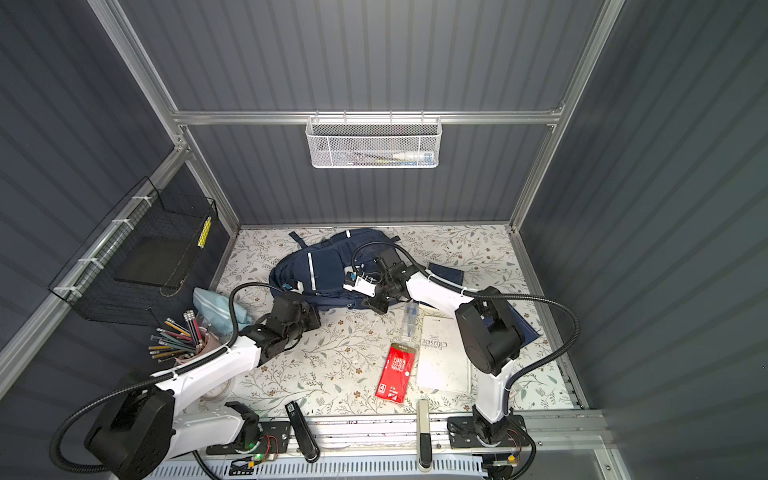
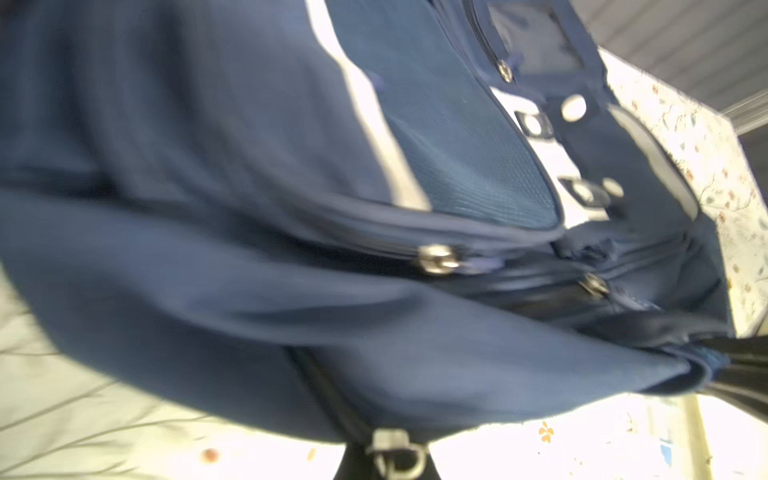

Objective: Pack the student bag

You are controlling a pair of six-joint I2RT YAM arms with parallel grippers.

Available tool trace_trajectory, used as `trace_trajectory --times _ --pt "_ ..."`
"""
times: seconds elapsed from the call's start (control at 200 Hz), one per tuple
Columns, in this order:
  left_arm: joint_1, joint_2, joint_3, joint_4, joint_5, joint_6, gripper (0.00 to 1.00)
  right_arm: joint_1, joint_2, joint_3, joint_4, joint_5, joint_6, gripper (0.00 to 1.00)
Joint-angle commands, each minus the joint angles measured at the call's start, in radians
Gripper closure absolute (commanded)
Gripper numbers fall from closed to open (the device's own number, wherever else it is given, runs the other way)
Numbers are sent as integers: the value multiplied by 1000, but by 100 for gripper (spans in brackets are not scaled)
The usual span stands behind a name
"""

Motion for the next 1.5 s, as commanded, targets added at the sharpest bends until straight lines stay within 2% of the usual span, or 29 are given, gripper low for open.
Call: trace_trajectory --times 0.0,0.07,0.15,0.22,0.295,0.355,0.455,0.535,0.635,0.71,0.775,0.815,0.926,1.021,1.081,1.276,1.406,1.496 --pt "88 -54 9 -155 -44 43 100 -64 -3 -31 -19 132 -8 100" --pt "82 -62 27 -158 22 66 100 -73 9 -22 24 162 9 100" --pt "20 -46 55 -153 70 47 100 -43 -21 -36 56 168 41 68" --pt "-59 -40 80 -150 54 28 100 14 -84 -103 145 188 40 53" --pt "-77 -28 87 -115 111 -13 100 72 -138 -160 235 156 62 36" --pt "-79 -10 97 -91 153 -37 100 114 -152 -177 286 150 85 31" --pt "-82 4 106 -60 195 -61 100 160 -114 -155 328 152 115 29" --pt "-83 1 113 -58 217 -69 100 184 -44 -102 329 219 123 31" --pt "-83 -15 112 -67 234 -79 100 185 28 -36 298 231 130 43" --pt "-83 -31 102 -69 237 -80 100 178 57 -24 300 194 128 64" --pt "-82 -30 90 -82 214 -80 100 176 56 -27 302 166 112 93" --pt "-73 -24 82 -92 198 -80 100 175 47 -37 302 149 94 100" --pt "28 -3 60 -103 231 -76 100 167 22 -55 266 103 22 100" --pt "136 21 83 -154 199 -6 100 156 -7 -74 221 103 -38 100" --pt "213 49 98 -164 193 31 100 145 -31 -105 226 48 -73 100" --pt "454 148 118 -92 287 53 100 94 -69 -141 228 21 -108 100" --pt "495 138 144 -101 310 78 100 43 -76 -148 239 14 -105 100" --pt "467 96 111 -69 401 44 100 24 -68 -142 253 44 -92 100"
